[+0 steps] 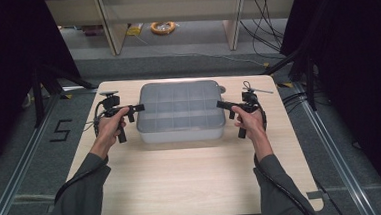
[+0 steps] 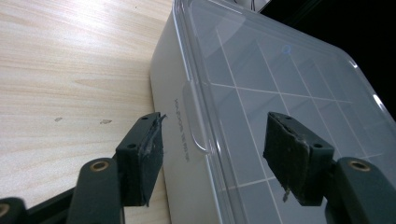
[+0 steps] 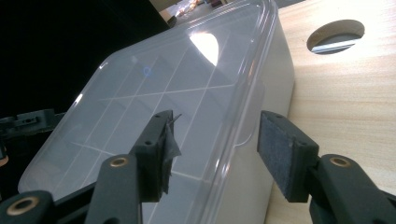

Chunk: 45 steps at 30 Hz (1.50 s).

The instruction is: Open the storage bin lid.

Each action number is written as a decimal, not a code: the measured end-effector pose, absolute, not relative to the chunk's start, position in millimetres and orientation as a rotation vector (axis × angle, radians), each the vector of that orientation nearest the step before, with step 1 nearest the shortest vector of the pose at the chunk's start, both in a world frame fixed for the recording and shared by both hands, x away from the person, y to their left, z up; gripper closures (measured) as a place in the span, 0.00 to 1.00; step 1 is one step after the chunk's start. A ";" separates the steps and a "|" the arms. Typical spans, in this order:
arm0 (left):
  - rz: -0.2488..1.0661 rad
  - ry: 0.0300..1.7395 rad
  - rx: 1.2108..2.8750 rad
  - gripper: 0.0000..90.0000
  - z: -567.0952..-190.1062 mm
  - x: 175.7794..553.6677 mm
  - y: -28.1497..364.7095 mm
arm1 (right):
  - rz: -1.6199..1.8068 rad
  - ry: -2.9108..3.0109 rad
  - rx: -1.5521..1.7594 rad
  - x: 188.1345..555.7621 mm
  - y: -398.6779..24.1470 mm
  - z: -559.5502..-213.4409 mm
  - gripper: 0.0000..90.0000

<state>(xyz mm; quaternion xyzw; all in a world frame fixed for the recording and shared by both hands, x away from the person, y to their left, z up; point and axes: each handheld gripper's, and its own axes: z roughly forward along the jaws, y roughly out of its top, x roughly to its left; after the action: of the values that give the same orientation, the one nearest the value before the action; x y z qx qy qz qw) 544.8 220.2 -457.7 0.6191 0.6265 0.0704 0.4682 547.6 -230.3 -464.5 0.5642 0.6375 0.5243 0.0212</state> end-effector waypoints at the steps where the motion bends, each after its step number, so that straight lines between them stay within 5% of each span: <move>1: 0.177 1.532 1.518 0.41 -458.0 546.0 219.1 | 1.620 1.976 1.736 548.3 -230.3 -464.9 0.53; 19: 0.199 1.543 1.528 0.53 -460.5 549.5 207.9 | 1.660 1.893 1.709 551.1 -231.4 -464.0 0.62; 29: 0.209 1.531 1.456 0.58 -445.4 542.8 208.0 | 1.807 1.749 1.798 542.8 -231.5 -453.3 0.79; 45: 0.288 1.495 1.421 0.62 -410.4 515.3 212.9 | 1.837 1.820 1.671 522.0 -222.5 -415.0 0.79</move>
<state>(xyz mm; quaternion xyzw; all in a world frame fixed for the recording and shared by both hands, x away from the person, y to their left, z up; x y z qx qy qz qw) 515.3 212.9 -410.4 0.5890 0.6196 0.1192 0.5049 522.0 -222.5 -415.0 0.5423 0.5910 0.5963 0.0315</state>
